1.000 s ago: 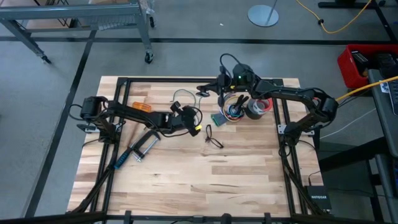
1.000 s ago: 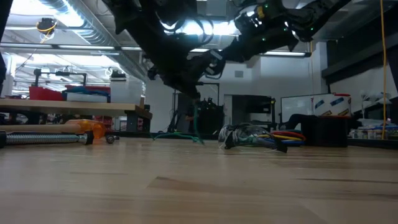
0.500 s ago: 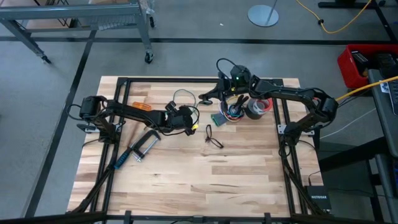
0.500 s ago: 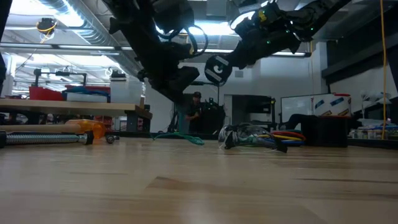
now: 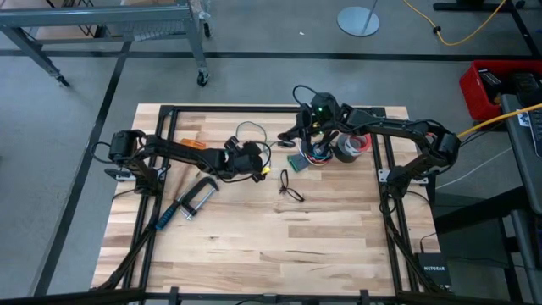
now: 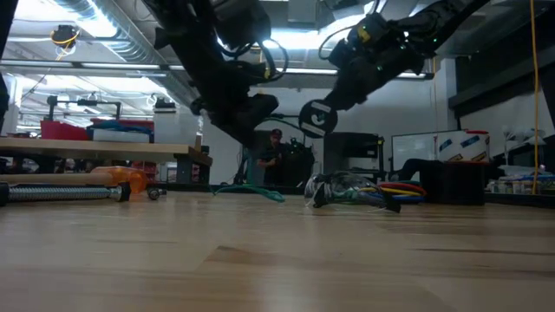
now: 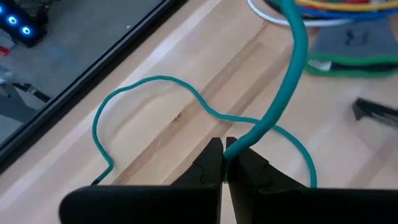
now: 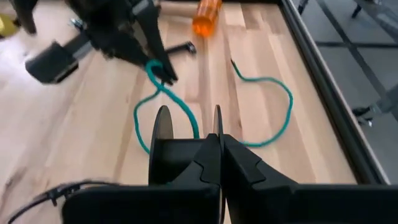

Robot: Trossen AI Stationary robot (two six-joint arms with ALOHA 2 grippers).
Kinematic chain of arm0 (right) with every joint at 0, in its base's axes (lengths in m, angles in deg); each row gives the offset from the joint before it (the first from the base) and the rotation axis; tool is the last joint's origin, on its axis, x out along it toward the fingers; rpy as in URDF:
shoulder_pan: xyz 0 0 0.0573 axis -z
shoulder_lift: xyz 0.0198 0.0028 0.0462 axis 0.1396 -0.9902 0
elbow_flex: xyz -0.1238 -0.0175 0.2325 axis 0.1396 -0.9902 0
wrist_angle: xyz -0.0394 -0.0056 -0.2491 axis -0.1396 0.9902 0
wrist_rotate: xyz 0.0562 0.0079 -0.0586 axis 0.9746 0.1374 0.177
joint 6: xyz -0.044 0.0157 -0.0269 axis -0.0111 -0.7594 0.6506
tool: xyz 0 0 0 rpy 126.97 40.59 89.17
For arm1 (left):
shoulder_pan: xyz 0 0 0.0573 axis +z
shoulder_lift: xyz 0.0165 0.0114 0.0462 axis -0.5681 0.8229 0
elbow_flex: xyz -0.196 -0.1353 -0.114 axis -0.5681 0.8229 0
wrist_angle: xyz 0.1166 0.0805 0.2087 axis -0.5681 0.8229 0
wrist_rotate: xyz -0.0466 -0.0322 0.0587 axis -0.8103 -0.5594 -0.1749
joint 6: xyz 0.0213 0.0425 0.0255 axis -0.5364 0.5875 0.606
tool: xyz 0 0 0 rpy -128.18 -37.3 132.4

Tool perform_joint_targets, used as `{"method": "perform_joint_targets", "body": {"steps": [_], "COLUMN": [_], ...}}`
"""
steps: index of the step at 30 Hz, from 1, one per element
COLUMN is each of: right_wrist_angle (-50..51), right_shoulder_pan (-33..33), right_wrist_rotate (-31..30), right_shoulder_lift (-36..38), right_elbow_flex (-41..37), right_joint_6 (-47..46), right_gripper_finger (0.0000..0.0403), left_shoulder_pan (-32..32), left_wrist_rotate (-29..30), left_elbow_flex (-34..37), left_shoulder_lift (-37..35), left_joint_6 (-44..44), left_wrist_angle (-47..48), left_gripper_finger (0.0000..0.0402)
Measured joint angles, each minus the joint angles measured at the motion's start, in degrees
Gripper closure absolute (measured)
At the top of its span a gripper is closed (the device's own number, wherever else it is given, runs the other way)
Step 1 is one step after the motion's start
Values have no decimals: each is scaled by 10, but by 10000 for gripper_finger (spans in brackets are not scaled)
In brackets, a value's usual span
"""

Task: Coil cords
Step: Coil the green wire on the black spool

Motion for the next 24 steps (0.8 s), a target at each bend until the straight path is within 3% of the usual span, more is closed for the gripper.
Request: {"method": "perform_joint_targets", "body": {"steps": [10, 14, 24], "right_wrist_angle": [18, -13, -136], "right_shoulder_pan": [-30, -55, -86], "right_wrist_rotate": [-132, -190, -228], "right_shoulder_lift": [-2, -12, -48], "right_elbow_flex": [0, 0, -1], "right_joint_6": [47, 52, -20], "right_gripper_finger": [400, 400, 400], "left_shoulder_pan": [30, 44, 41], "left_wrist_rotate": [-2, -33, -62], "left_elbow_flex": [0, 0, -1], "left_shoulder_lift": [0, 0, 0], "left_joint_6": [-14, 2, -4], "left_wrist_angle": [-142, -209, -302], "left_gripper_finger": [400, 400, 399]}}
